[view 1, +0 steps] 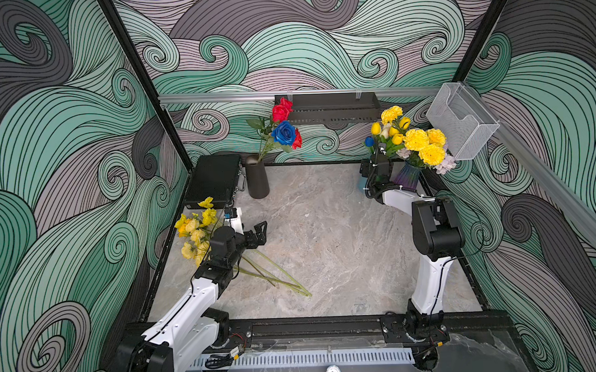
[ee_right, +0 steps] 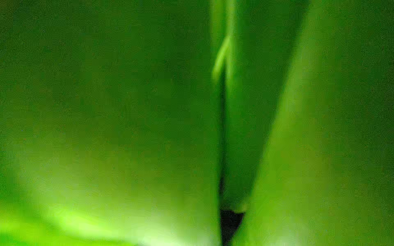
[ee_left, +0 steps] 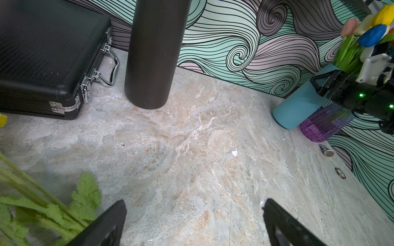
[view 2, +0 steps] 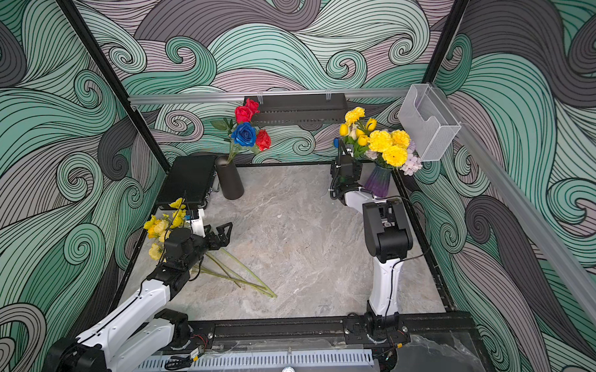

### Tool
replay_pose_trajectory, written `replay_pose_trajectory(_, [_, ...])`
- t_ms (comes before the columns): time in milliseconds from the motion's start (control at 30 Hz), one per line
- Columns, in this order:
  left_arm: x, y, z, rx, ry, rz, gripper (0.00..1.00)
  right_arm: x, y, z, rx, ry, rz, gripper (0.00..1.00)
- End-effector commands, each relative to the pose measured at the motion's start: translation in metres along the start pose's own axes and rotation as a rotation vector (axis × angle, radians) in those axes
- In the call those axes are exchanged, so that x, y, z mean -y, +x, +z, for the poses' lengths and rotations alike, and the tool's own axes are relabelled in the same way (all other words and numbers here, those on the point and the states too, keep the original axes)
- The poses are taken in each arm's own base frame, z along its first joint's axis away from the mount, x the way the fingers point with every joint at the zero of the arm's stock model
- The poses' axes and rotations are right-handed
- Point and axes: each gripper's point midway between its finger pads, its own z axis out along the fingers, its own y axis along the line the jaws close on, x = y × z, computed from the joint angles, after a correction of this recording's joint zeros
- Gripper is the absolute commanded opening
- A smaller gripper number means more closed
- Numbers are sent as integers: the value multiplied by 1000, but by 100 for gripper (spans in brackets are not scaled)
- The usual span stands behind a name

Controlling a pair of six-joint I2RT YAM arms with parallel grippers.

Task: Pick out yellow flowers from the vase
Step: Move the vase to the center of the board.

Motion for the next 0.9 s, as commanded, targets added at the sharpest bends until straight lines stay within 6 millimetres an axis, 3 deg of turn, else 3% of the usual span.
replay_pose_trajectory(0, [7,-10,-3,36,21,18,99,-3,-7,-3,31,-31,36,61])
replay_pose_trajectory(300, [6,-9,-1,29,17,18,99,-29,-14,-29,19,-147,63,57])
replay_pose_trajectory(867, [1,-9,-1,33,-6,23,99,-123,4,-112,-31,-413,11,53])
